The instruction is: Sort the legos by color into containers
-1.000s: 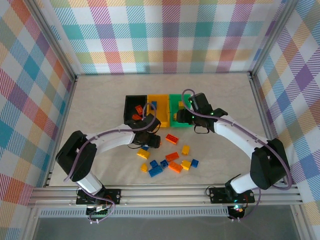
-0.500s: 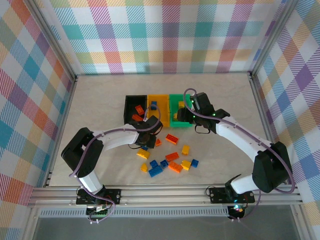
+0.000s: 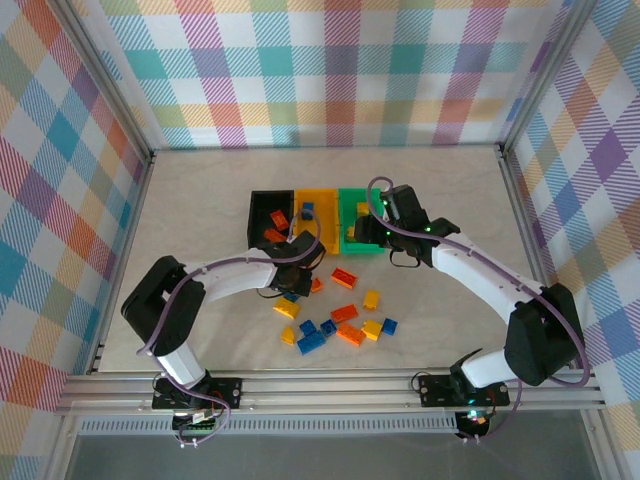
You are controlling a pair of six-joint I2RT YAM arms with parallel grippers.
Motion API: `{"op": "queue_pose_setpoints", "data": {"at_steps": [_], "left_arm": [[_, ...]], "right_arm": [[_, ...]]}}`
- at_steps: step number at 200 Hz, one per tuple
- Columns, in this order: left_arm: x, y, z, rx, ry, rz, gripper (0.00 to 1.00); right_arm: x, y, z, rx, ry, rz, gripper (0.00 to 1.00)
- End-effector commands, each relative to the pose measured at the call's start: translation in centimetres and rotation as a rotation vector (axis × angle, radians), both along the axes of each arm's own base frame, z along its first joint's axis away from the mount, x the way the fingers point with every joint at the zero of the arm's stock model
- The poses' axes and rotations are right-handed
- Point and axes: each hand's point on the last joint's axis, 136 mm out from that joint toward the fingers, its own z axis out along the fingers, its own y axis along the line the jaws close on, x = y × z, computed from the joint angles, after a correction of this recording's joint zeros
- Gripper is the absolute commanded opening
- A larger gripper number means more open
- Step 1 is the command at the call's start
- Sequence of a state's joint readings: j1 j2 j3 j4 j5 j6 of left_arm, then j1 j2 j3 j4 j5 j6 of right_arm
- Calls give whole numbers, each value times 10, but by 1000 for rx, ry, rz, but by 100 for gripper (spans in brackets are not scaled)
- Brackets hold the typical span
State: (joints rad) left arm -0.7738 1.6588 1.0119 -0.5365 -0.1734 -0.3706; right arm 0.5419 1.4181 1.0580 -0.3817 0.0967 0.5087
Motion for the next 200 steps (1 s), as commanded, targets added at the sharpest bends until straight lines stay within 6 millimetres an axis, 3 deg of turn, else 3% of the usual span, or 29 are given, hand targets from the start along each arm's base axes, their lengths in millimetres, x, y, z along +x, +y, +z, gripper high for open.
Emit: {"op": "queue_pose_setpoints", "data": {"at_steps": [1,32,58,89,117,158,200], "left_arm": [[-16,-3,38,-89,-26,6,18],[-4,-13,90,-183,-112,23,18],[37,-21,113,-207,-168,69,16],[101,-25,107,-212,-172,151,15],[139,-31,96,-167,-165,176,13],[162,-40,69,-128,-121,198,14],[169,-47,68,-143,-117,205,26]], "right_arm": [[4,-3,16,20,-44,-12,70],[2,-3,15,33,-45,-14,70],[-1,-5,12,34,-40,-22,71],[-7,-10,7,30,-22,-31,71],[-14,-15,8,31,-21,-31,71],[-25,-18,8,45,-13,-22,72],[-35,-18,3,57,7,-8,74]]}}
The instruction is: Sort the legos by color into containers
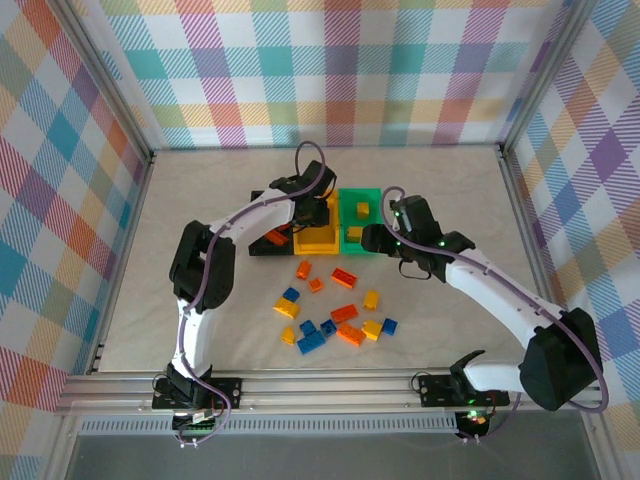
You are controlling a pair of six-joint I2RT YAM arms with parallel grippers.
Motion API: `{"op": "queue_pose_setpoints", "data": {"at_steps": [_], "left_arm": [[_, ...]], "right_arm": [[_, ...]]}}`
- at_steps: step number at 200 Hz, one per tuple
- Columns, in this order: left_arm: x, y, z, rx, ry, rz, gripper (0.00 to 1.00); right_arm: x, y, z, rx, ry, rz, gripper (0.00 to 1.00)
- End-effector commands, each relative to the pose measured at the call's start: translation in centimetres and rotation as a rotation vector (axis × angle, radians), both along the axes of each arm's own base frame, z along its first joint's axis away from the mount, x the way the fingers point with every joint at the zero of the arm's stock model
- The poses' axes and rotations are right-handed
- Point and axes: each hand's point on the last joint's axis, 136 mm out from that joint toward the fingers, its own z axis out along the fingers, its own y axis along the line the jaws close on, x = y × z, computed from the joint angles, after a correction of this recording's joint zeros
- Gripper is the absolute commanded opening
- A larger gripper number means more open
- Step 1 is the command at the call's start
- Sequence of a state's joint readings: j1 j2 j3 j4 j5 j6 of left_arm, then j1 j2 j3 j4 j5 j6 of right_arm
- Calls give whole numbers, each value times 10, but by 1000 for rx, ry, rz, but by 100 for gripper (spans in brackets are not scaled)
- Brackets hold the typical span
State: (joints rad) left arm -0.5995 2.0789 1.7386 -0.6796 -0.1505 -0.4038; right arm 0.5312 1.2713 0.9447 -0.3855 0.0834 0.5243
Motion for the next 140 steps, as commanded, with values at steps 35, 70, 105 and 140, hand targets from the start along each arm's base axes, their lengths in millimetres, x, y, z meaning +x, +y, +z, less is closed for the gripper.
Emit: {"op": "queue_pose_setpoints", "data": {"at_steps": [35,70,105,140], "left_arm": [[-1,-7,18,-58,-4,3,44],[-10,-13,38,-139,-26,-8,67],[-33,-21,72,-260,-66,-43,82],[-78,-20,92,-339,-94,-89,100]], "right_arm": [[-14,2,-3,39,22,35,78],[-19,-3,-8,13,45,32,78],[-29,-8,-26,-12,115,25,78],[-50,-9,-54,-3,221,27,77]]}}
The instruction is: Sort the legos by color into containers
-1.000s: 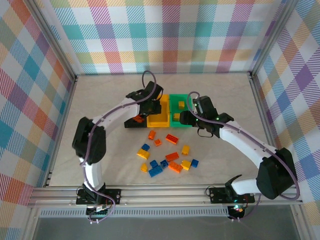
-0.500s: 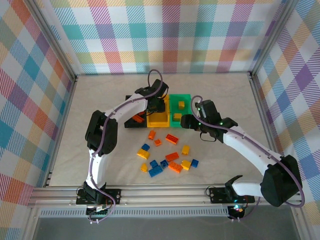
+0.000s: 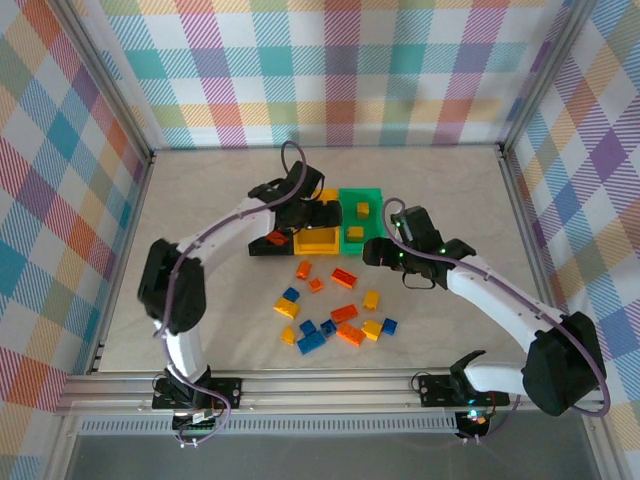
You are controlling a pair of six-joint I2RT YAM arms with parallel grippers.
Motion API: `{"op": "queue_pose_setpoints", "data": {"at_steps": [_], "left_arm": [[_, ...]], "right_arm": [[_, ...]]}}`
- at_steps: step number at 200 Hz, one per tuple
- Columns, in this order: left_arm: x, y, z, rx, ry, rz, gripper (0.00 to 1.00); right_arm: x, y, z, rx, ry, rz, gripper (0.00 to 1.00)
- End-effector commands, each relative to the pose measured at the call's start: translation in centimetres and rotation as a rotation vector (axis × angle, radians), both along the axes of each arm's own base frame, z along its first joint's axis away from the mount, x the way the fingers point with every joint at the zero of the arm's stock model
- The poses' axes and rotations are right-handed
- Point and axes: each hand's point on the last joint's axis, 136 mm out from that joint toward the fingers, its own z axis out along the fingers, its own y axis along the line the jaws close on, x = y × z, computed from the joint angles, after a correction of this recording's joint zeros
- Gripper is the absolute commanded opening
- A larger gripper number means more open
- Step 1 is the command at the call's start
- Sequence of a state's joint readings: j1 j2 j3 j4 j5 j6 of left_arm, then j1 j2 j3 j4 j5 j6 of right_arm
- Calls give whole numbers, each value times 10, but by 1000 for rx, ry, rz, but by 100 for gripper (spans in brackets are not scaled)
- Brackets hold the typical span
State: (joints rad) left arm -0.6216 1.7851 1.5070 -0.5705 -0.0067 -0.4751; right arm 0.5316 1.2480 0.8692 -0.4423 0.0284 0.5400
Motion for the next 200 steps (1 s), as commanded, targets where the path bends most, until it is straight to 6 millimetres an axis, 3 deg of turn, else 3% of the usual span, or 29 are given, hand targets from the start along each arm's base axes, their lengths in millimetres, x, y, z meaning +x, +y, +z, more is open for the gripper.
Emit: {"op": "queue_pose_setpoints", "data": {"at_steps": [1,40,84,139,200], "left_arm": [[-31,-10,29,-108,-46,-50,100],[-78,27,32,-163,-103,6,100],[-118,67,3,-133,-98,41,100],[-135,90,-18,-113,-88,92,100],[-140,105,-21,-92,-97,124,100]], "right_arm": [[-22,-3,-22,7,102,1,77],[-50,5,-59,-49,206,41,77],[-59,18,-84,-103,249,62,77],[-58,22,-99,-179,271,56,67],[-56,20,-101,-210,270,54,42]]}}
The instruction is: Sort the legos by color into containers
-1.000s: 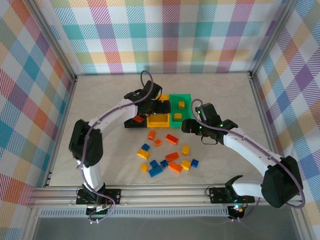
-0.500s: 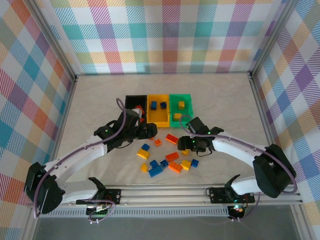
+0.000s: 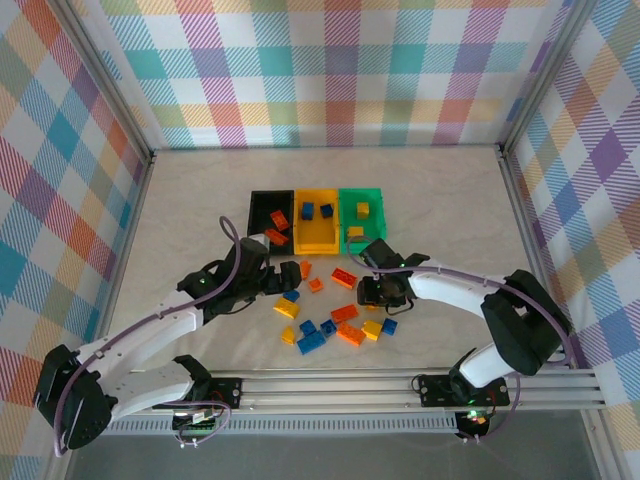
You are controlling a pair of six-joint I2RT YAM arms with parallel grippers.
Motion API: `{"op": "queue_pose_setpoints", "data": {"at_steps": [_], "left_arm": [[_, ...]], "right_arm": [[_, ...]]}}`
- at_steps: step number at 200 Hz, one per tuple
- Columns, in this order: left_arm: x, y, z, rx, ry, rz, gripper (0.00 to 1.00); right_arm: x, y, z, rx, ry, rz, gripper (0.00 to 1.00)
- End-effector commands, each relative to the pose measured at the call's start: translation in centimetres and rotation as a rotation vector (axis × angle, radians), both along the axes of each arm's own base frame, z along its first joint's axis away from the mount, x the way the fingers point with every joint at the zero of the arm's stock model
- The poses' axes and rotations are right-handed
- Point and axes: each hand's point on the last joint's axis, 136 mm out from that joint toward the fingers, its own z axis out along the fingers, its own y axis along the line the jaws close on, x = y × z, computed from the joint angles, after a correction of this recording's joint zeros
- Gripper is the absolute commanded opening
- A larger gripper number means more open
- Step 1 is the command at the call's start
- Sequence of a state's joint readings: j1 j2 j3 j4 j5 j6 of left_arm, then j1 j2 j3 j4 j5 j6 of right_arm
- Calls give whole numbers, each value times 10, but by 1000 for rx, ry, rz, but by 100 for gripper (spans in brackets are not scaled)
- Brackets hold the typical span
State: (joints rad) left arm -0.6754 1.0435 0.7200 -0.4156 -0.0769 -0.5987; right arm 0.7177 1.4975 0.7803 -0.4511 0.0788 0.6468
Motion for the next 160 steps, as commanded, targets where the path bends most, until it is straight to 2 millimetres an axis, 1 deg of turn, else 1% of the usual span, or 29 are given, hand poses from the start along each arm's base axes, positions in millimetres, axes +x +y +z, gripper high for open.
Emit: {"op": "queue_pose_setpoints", "data": {"at_steps": [1,13,29,47,56,75,91,102,121,132,134,138,144,153,160], "left_arm": [[0,10,3,-4,-19,40,100],[-1,11,3,-12,-18,41,100],[-1,12,3,-19,-12,43,100],[-1,12,2,-23,-5,41,100],[-2,12,1,-29,-3,38,100],[-4,11,-4,-47,10,37,100],[-6,12,-7,-56,20,41,100],[-7,12,-8,-58,26,44,100],[-9,15,-10,-53,36,49,100],[-11,15,-10,-54,40,47,100],[-11,15,-10,-54,42,47,100],[-11,15,-11,-55,45,47,100],[-12,15,-11,-56,46,47,100],[-13,15,-12,-59,50,47,100],[-13,15,-12,-58,55,45,100]], "right_arm": [[4,1,8,-10,-21,-7,42],[6,2,13,2,-36,-1,37],[10,6,27,29,-72,13,32],[18,12,53,63,-143,44,31],[27,13,70,57,-194,57,31],[53,13,103,49,-278,62,31],[80,10,117,42,-318,37,31],[98,10,121,33,-338,26,32],[133,12,120,4,-355,6,32],[152,11,114,-29,-357,-4,32],[156,11,117,-31,-362,-6,32],[162,11,112,-48,-356,-6,32],[172,10,112,-66,-361,-12,33],[185,9,105,-95,-351,-18,33],[193,9,100,-109,-337,-21,33]]}}
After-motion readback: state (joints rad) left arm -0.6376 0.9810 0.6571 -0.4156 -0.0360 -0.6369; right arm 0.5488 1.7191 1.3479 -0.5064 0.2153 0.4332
